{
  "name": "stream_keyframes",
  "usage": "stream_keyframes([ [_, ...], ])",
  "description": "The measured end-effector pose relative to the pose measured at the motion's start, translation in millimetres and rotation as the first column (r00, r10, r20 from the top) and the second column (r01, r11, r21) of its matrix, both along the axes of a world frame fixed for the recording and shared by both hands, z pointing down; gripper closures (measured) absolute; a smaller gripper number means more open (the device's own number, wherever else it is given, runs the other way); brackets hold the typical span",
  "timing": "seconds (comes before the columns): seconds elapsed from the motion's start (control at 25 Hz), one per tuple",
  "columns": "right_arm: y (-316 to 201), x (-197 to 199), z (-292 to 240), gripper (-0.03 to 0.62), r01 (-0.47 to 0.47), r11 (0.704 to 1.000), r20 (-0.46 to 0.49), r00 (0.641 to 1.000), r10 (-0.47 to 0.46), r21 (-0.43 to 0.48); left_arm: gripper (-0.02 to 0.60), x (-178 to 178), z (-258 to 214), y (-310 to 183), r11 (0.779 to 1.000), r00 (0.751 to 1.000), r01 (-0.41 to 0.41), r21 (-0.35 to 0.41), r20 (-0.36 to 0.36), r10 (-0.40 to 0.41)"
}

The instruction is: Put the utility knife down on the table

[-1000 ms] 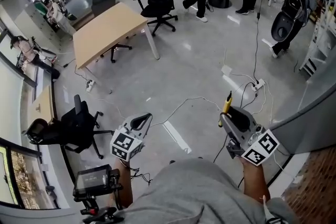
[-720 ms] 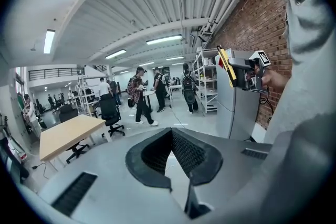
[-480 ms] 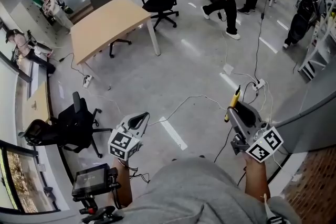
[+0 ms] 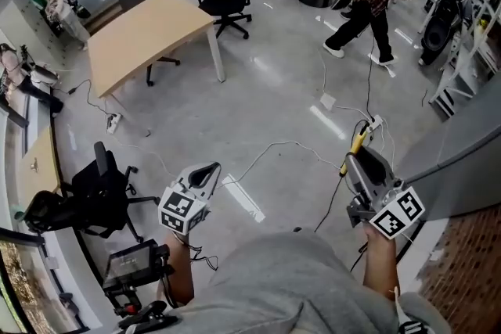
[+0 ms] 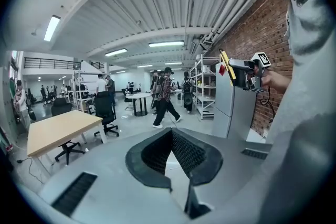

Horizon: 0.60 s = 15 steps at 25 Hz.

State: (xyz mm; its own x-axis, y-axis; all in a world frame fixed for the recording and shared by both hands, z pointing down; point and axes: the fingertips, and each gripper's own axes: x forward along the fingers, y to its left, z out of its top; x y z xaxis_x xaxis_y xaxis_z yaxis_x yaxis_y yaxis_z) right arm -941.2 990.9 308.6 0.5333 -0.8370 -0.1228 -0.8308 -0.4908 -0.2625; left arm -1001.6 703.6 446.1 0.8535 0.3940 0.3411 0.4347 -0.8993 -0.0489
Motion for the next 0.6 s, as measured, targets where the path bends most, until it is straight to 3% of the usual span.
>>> stream_keyframes([
  [0.28,7,32,2,0.476,-0.019,1.000,0.010,1.000,0.019,-0.010,0.577,30,2,7,1.000,1.000,-0.015,-0.012,0.007,0.015],
  [0.6,39,134,11,0.477,0.026,0.999,0.018,0.999,-0.027,0.034,0.577,117,4,44,0.999,0.999,0.026,0.023,0.031,-0.027],
])
